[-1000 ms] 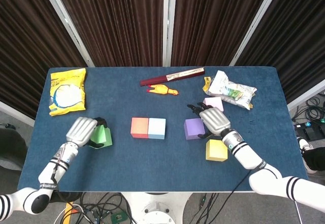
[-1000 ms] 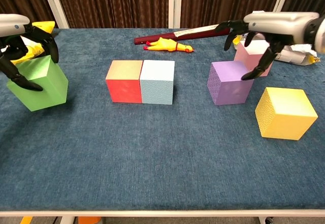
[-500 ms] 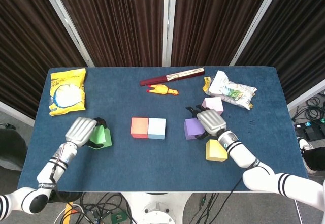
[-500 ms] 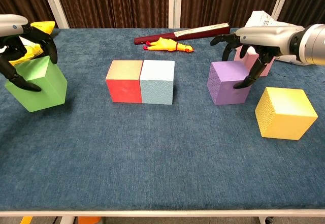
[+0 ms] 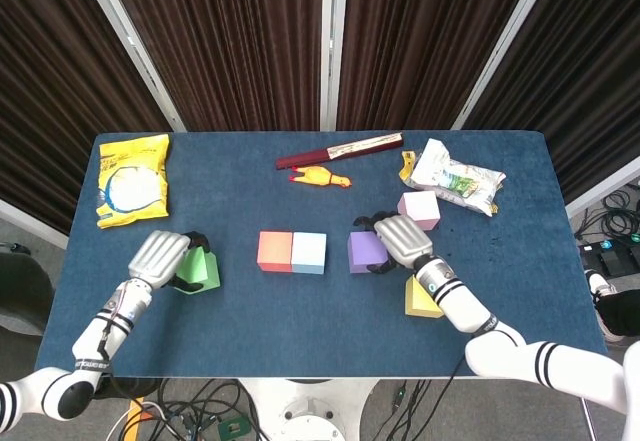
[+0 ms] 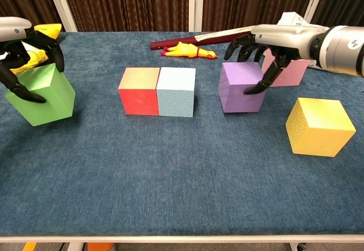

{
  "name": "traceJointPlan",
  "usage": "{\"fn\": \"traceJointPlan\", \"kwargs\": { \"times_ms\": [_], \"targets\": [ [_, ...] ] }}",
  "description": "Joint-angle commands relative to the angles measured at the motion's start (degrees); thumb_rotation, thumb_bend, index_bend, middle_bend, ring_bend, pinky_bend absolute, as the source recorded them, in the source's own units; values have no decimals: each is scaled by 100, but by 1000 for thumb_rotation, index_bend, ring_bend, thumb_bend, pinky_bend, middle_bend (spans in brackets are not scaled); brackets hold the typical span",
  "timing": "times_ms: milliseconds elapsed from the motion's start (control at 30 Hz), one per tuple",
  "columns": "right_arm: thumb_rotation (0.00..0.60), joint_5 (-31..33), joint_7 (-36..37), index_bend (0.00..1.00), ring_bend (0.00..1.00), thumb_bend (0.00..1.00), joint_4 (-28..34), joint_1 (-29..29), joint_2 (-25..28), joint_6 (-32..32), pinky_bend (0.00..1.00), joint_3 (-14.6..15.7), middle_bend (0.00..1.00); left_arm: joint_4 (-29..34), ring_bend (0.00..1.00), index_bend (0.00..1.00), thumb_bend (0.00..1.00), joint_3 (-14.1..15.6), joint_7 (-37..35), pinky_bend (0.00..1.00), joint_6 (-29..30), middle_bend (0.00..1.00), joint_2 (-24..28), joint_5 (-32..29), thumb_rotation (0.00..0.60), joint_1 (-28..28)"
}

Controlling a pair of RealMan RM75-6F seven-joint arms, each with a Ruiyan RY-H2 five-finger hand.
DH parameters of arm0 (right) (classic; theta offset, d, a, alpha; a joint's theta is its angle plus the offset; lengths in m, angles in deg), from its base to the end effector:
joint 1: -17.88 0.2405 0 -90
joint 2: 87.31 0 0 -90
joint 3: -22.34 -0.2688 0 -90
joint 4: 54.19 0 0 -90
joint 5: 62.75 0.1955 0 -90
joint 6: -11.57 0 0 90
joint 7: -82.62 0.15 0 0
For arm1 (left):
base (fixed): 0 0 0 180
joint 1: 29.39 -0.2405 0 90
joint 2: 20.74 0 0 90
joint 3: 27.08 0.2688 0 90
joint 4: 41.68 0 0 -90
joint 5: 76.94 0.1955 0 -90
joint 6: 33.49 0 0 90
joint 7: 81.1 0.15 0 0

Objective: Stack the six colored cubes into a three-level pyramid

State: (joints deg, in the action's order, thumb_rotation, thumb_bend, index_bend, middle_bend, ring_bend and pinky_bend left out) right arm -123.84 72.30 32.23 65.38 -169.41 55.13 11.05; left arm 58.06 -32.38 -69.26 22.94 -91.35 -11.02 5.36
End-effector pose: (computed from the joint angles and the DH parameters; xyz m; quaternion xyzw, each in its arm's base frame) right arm -0.1429 -0.3743 0.0126 0.7582 -0.4264 0.3489 0.3487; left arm -0.2051 0.3124 0.0749 -0.7208 -0.4360 -0.3428 0.4156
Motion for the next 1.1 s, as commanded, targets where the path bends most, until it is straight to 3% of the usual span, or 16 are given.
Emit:
{"fn": "traceJointPlan", "kwargs": {
  "times_ms": [33, 533, 1100],
  "targets": [
    [600, 96, -74, 230, 208, 146, 15, 60, -103, 38, 256, -22, 499, -5, 846, 412, 1, 2, -14, 800, -1, 436, 4, 4, 600, -7],
    [600, 707, -599, 230, 208, 146, -134, 353, -574, 191, 256, -51, 498, -74, 846, 411, 1, 5, -166, 799, 0, 430, 28, 64, 600, -57],
    [600, 957, -804, 230, 208, 146, -187, 546, -755, 252, 256, -53, 498, -149, 846, 408, 1, 4, -304, 799, -31, 428, 20, 140, 600, -86]
  ]
}}
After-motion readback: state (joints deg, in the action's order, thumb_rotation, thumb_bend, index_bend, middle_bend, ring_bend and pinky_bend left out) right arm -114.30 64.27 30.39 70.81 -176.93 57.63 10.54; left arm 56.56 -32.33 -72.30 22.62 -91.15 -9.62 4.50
